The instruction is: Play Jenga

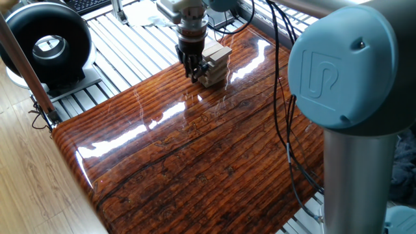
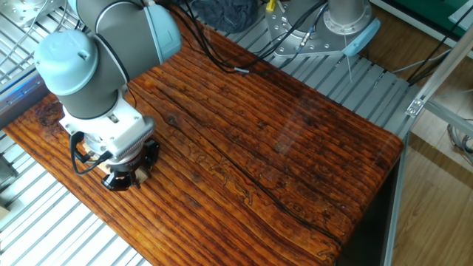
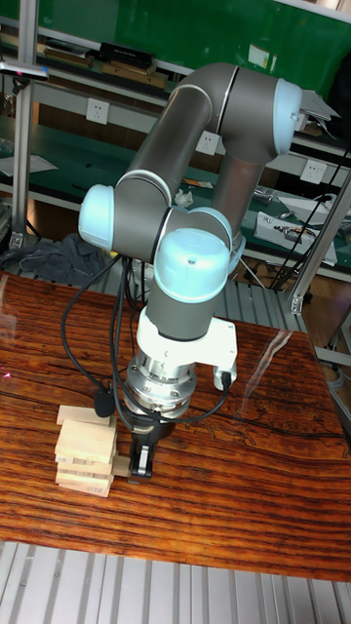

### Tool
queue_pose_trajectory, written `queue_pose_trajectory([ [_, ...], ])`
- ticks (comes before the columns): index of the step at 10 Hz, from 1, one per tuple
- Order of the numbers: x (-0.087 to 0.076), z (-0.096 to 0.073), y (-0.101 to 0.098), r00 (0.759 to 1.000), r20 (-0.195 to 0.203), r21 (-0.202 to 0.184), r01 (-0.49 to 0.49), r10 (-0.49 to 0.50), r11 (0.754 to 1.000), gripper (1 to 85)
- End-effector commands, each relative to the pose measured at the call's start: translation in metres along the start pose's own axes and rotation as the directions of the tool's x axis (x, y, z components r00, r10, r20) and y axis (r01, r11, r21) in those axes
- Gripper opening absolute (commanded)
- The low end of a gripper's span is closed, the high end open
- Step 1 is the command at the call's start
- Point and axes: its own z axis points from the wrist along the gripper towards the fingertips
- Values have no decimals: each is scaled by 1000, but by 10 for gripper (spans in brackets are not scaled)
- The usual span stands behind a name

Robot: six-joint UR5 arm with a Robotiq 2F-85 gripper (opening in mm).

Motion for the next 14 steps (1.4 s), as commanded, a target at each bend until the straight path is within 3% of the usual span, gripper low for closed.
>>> queue_pose_trajectory([
  [1, -6, -1, -2, 1000, 13, -1, -10, 10, 1000, 320],
  [14, -22, -4, -4, 999, 39, -9, -31, 32, 999, 310],
])
